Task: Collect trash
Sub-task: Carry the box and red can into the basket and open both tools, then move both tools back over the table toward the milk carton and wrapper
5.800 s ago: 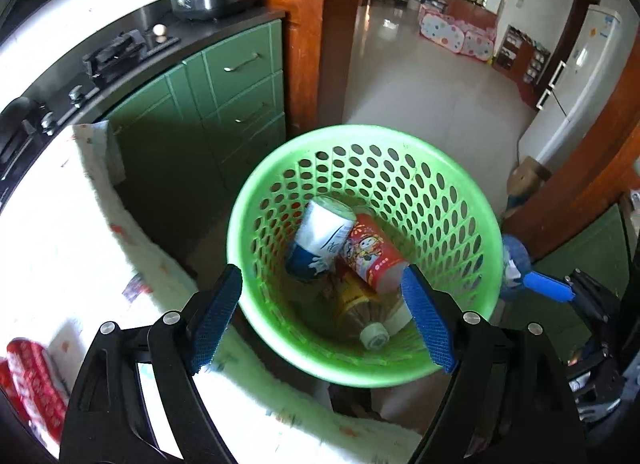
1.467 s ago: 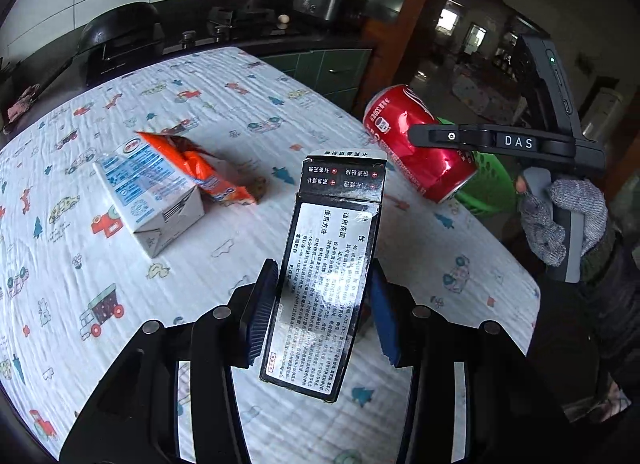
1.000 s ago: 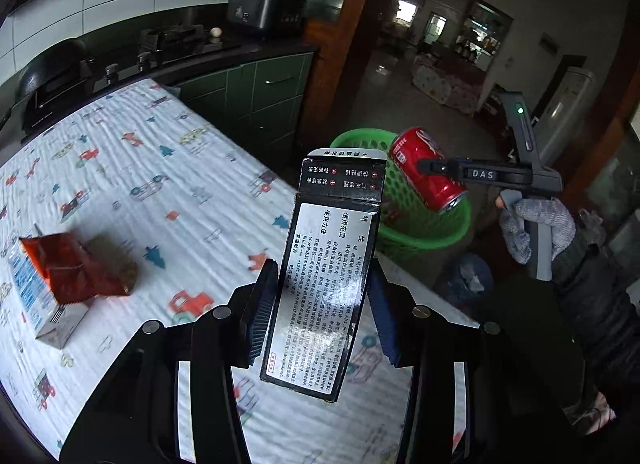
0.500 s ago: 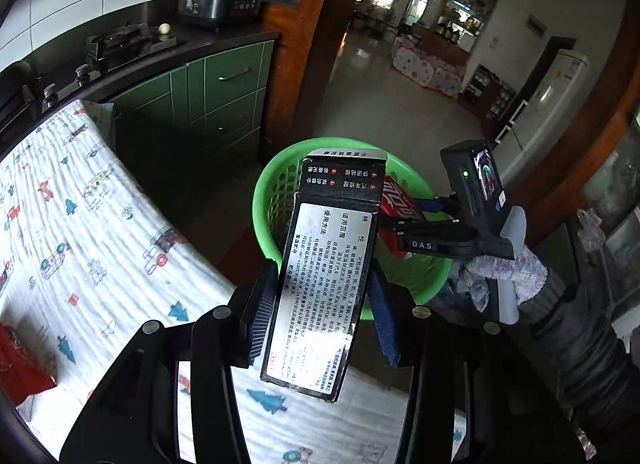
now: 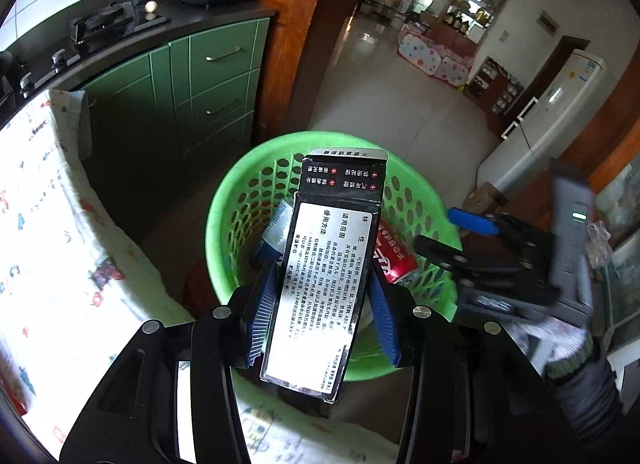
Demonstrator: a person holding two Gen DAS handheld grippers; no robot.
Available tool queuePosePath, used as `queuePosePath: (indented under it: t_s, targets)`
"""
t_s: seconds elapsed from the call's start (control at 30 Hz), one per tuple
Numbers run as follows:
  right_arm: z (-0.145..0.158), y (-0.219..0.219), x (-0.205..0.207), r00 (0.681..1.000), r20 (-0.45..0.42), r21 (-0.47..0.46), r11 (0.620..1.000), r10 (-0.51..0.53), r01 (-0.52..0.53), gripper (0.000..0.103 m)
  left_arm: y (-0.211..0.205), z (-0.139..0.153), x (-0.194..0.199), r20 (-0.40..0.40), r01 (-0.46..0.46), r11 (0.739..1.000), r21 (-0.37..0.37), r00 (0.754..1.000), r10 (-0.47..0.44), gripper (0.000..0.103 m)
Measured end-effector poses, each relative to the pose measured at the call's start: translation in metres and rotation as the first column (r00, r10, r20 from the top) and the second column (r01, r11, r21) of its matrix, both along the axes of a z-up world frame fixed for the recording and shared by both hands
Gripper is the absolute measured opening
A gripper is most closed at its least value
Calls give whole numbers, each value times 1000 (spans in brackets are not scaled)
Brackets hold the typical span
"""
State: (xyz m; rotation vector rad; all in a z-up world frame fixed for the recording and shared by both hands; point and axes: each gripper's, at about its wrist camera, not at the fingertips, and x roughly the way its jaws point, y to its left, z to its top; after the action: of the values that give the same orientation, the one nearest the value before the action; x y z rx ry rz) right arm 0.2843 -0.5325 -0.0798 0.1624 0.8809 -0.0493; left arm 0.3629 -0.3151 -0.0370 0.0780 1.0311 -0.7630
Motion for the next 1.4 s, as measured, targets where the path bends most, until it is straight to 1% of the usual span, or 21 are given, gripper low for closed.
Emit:
queuePosePath:
  t_s: [0.1, 0.17, 0.23, 0.3, 0.43, 0.6, 0.8, 0.9, 1.0, 1.2, 1.4]
  targets:
    - [10, -2, -13, 1000, 30, 25, 1000, -3, 2, 73, -11, -6, 3, -12, -4, 1000, 12, 1000, 4, 47]
    - [14, -2, -20, 999, 45, 29, 1000, -4, 3, 75, -13, -8, 5, -15, -6, 1000, 6, 1000, 6, 48]
    - [18, -1, -26, 998, 56, 34, 999, -2, 0, 76, -12, -8, 3, -14, -6, 1000, -10, 1000, 6, 51]
    - [21, 2, -32, 998, 67, 37, 999, 2, -4, 76, -9, -7, -3, -11, -7, 1000, -27, 1000, 7, 55]
    - [27, 10, -40, 996, 84, 53, 999, 4, -8, 77, 0, -3, -9, 5, -11, 1000, -19, 1000, 11, 55]
    - [38, 27, -47, 994, 104, 73, 997, 22, -30, 77, 24, 10, -24, 32, -22, 1000, -12, 999, 23, 55]
    - [52, 58, -53, 990, 124, 73, 994, 68, -77, 78, 69, 27, -48, 72, -65, 998, -15, 995, 66, 57]
    - [59, 79, -55, 986, 131, 71, 991, 101, -111, 80, 95, 31, -60, 90, -87, 996, -13, 992, 88, 60]
    - [65, 102, -57, 980, 138, 71, 986, 141, -152, 80, 120, 34, -72, 114, -108, 994, -10, 988, 108, 61]
    - [72, 152, -51, 964, 143, 62, 970, 226, -237, 81, 174, 32, -90, 112, -175, 984, -22, 978, 176, 62]
    - [77, 200, -42, 942, 141, 57, 948, 304, -314, 81, 225, 25, -100, 115, -252, 968, -10, 961, 251, 62]
